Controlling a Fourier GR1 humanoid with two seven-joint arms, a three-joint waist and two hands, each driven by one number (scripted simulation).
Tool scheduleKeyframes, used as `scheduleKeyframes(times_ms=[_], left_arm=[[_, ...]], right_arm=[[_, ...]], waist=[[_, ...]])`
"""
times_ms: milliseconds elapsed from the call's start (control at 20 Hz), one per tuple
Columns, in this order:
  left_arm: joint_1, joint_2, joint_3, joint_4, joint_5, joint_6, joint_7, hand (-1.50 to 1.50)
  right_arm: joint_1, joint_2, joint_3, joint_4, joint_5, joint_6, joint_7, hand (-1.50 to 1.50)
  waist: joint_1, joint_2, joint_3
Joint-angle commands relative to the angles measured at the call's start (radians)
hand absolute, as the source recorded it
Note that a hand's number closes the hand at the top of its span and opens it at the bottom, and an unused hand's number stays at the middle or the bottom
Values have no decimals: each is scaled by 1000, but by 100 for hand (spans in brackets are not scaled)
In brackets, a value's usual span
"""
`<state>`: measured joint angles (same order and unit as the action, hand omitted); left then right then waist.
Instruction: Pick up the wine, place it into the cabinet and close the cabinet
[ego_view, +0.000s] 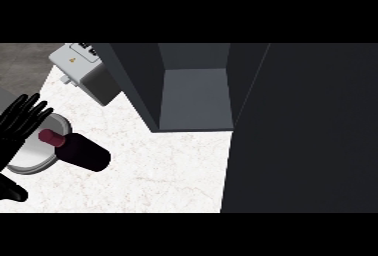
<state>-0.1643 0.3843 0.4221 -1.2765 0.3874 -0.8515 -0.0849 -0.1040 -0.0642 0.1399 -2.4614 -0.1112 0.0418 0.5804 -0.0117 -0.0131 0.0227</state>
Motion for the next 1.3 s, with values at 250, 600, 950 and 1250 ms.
scheduleKeyframes(times_ms=[250, 600, 950, 1250], left_arm=[[12, -40, -13, 236, -158, -41, -182, -150], [-55, -42, -57, 450, -312, -6, -376, -150], [-150, 12, -102, 709, -400, -5, -557, -150], [-169, -15, -130, 816, -397, -20, -600, -150]], right_arm=[[-12, 23, 39, -23, 3, -6, 5, -150], [21, 8, 9, -61, -39, 17, -1, -150], [38, 14, 21, -55, -13, 30, -26, -150], [-34, 9, 4, -28, -40, 19, 11, -150]], waist=[[-16, 21, -27], [-26, 22, -27], [-23, 21, -27], [-25, 25, -29]])
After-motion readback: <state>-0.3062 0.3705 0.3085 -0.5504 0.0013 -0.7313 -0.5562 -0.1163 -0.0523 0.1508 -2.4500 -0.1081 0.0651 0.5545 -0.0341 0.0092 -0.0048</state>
